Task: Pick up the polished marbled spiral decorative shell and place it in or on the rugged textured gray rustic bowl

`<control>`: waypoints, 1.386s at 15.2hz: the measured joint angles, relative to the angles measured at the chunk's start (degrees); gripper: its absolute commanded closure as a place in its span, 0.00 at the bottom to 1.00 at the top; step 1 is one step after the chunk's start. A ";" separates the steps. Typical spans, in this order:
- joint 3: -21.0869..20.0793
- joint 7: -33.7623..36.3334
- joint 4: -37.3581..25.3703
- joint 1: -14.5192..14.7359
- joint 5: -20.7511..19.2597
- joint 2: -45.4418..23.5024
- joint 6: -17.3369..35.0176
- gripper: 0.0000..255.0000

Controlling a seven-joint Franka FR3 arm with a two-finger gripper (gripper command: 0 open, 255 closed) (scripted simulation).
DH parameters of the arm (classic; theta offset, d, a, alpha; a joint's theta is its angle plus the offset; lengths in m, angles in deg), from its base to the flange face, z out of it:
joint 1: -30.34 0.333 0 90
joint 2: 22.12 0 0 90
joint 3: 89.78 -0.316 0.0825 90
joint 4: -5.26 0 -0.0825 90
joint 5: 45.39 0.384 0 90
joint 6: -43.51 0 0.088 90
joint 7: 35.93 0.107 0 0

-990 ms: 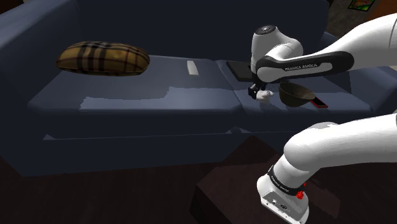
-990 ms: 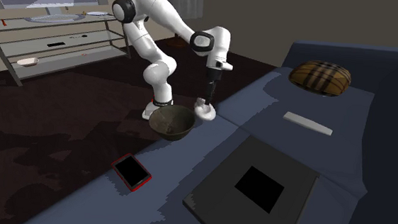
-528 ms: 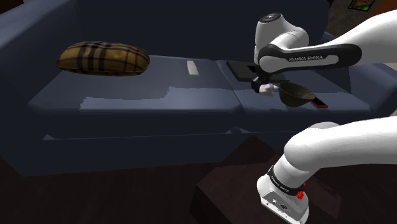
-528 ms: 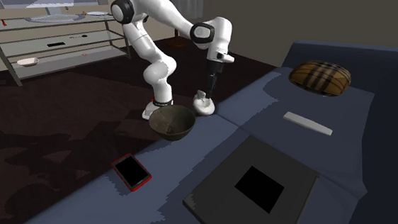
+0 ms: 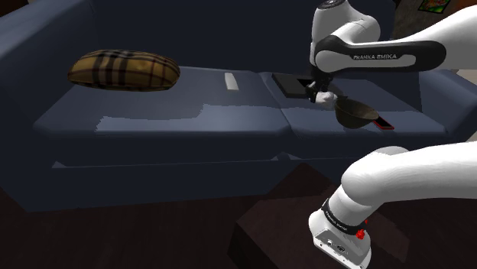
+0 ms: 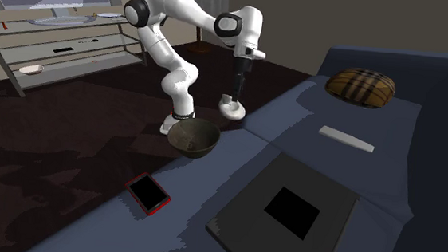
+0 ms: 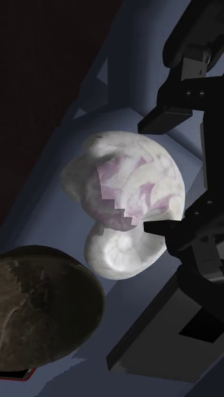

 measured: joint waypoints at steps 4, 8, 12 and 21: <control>-0.49 -1.13 -3.10 0.20 0.73 -0.09 -2.83 1.00; -0.87 -2.29 -5.68 0.29 1.26 0.26 -5.55 1.00; -1.08 -3.50 -8.68 0.29 1.63 -0.06 -7.96 1.00; 7.96 -14.15 -7.95 -3.63 -4.09 5.00 -6.90 1.00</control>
